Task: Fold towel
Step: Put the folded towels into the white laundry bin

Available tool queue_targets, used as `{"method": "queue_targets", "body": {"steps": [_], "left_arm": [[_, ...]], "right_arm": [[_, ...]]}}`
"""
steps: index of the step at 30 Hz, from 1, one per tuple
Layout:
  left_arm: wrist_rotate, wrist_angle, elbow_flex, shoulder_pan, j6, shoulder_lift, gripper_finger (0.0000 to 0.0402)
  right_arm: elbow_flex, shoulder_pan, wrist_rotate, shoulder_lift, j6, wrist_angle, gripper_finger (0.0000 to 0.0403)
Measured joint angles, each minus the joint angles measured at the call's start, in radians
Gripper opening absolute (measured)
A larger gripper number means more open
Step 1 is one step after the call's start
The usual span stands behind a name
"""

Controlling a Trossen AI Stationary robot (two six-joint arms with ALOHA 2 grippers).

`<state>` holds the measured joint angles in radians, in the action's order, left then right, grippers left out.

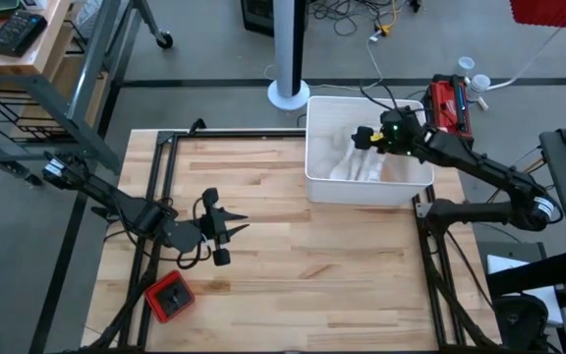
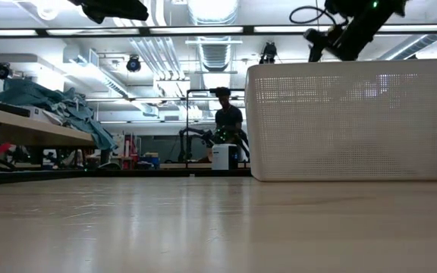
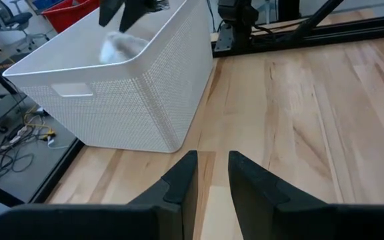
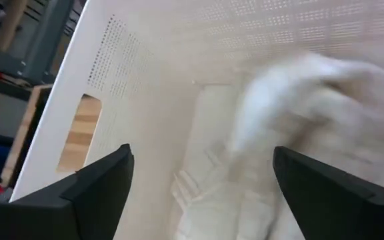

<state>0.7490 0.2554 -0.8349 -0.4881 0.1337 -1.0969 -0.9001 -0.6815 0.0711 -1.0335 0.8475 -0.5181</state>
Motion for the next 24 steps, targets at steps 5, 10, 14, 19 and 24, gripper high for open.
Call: {"method": "queue_targets", "body": {"steps": [5, 10, 14, 19, 24], "left_arm": [[0.0, 0.001, 0.0, 0.0, 0.001, 0.0, 0.0075], [0.0, 0.001, 0.0, 0.0, 0.002, 0.0, 0.0075], [0.0, 0.0, 0.0, 0.001, 0.002, 0.0, 0.0075], [0.046, 0.0, 0.0, 0.001, 0.001, 0.0, 0.0075], [0.083, -0.011, 0.0, 0.002, -0.029, 0.002, 0.0075]], "right_arm": [[-0.14, 0.0, 0.008, -0.002, -0.036, -0.195, 0.0349], [-0.253, 0.008, 0.014, -0.003, -0.063, -0.314, 0.0349], [-0.265, 0.03, 0.055, -0.029, -0.056, -0.316, 0.0339], [-0.239, 0.046, 0.072, -0.131, -0.07, -0.313, 0.032], [-0.249, 0.058, 0.159, -0.274, -0.106, -0.308, 0.0291]]}}
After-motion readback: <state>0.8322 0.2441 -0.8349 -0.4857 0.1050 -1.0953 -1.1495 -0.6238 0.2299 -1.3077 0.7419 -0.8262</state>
